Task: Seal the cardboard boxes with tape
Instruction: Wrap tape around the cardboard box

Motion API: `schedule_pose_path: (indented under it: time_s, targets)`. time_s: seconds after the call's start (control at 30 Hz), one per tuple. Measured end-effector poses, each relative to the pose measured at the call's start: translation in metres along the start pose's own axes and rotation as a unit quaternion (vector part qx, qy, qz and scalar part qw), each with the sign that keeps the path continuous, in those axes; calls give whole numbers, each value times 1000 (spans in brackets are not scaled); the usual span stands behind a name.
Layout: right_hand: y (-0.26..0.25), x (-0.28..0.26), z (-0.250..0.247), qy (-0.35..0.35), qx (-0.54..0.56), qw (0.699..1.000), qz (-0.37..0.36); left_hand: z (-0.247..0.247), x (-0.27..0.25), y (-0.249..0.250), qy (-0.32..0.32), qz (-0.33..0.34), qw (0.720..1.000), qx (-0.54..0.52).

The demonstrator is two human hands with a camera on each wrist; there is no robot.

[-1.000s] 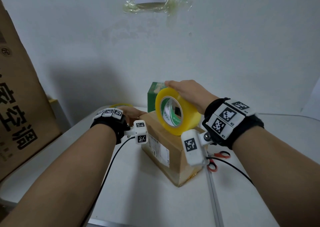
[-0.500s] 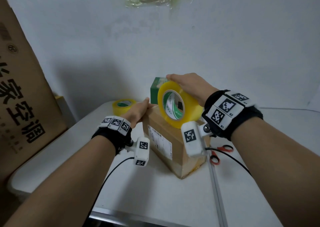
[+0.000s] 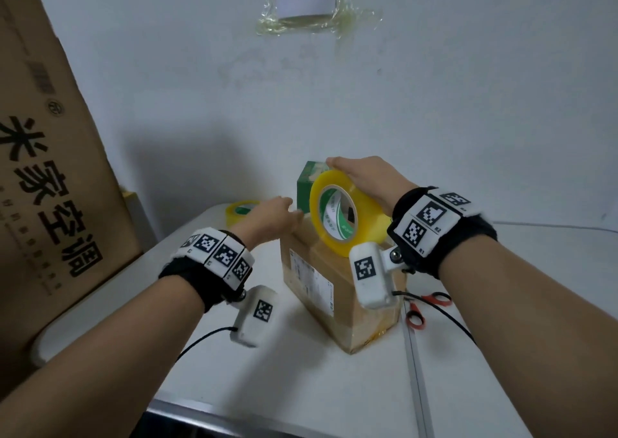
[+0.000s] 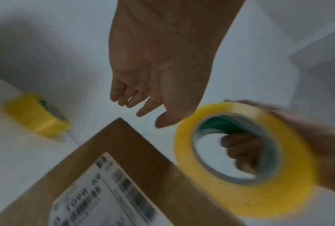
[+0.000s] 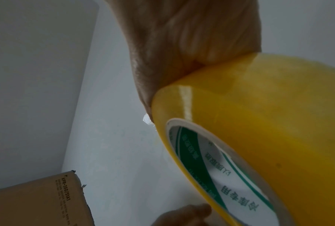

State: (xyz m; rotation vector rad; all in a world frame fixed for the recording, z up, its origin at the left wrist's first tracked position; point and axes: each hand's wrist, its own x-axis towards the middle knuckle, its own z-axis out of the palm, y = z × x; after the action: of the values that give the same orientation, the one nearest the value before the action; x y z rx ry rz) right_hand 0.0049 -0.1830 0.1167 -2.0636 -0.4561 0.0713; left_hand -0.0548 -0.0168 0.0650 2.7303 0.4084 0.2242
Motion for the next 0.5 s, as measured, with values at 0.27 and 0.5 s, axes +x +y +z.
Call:
schedule_pose_path:
  time_s: [0.27, 0.5]
  targets:
    - [-10, -14, -7, -21, 3, 1000, 9, 9, -66, 46, -146, 112, 961, 205]
    - [9, -24, -17, -128, 227, 962, 76, 14, -51, 41, -159, 95, 957, 222]
